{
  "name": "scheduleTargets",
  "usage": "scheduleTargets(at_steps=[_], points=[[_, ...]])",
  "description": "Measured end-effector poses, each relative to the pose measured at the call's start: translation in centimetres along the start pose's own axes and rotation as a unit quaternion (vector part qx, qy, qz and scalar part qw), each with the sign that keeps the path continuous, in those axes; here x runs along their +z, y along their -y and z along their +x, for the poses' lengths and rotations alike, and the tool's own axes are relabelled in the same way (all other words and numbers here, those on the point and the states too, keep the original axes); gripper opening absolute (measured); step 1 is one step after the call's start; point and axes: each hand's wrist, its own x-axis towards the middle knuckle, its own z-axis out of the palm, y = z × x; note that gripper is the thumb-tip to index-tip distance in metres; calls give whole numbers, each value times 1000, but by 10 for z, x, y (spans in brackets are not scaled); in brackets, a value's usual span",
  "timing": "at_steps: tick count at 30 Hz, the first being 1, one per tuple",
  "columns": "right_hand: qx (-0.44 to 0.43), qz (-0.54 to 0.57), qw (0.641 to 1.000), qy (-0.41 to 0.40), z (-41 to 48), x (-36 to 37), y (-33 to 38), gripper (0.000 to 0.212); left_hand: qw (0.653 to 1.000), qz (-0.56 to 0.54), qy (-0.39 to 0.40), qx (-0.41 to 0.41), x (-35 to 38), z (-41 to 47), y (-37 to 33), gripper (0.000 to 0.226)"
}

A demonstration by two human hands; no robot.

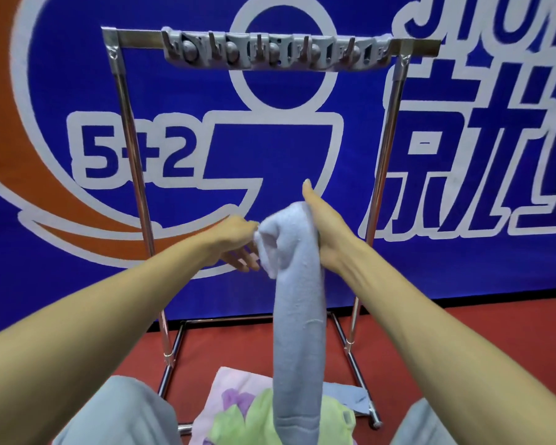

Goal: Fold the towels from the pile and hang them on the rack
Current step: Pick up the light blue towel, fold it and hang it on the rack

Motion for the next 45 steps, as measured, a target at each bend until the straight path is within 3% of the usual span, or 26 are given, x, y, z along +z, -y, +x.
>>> scheduleTargets(at_steps=[2, 5, 9, 13, 18, 24, 29, 31, 32, 34, 35, 36, 39, 41, 45], points=[[-16, 43, 997, 67, -9, -3, 6, 51, 1000, 10, 18, 22, 7, -5, 2, 39], [-87, -12, 993, 83, -15, -10, 12, 27, 996, -55, -19, 63, 11, -8, 6, 40], [-136, -33, 990, 15, -17, -9, 19, 30, 971, -221, 8, 92, 12, -21, 10, 52], [-146, 31, 989, -5, -22, -9, 29, 30, 948, -290, 53, 120, 12, -28, 18, 56], [-144, 109, 983, -12, -26, -10, 34, 30, 960, -246, 40, 126, 20, -27, 25, 41], [-127, 145, 979, -62, -16, -18, 26, 24, 947, -274, -109, 127, 3, -22, -4, 22], [-104, 53, 991, -64, -20, -22, 14, 21, 966, -95, -166, 173, -26, -19, -43, 15], [-109, -74, 988, -76, -27, -26, 12, 25, 964, -8, -170, 203, -35, -22, -60, 13], [-138, -209, 962, -111, -28, -29, 12, 33, 962, 24, -165, 216, -38, -25, -68, 11], [-212, -440, 850, -197, -28, -31, 14, 47, 956, 77, -150, 239, -45, -30, -82, 9], [-250, -471, 817, -218, -28, -29, 18, 46, 952, 103, -145, 248, -48, -32, -87, 8], [-284, -463, 812, -215, -29, -25, 22, 41, 948, 129, -143, 255, -51, -33, -91, 8], [-319, -303, 894, -80, -22, -6, 41, 16, 933, 184, -150, 270, -65, -34, -100, 9], [-275, -207, 938, 38, -14, 10, 51, 19, 927, 204, -154, 275, -78, -36, -103, 10], [-260, -125, 952, 107, -2, 42, 53, 36, 921, 225, -163, 272, -108, -37, -99, 6]])
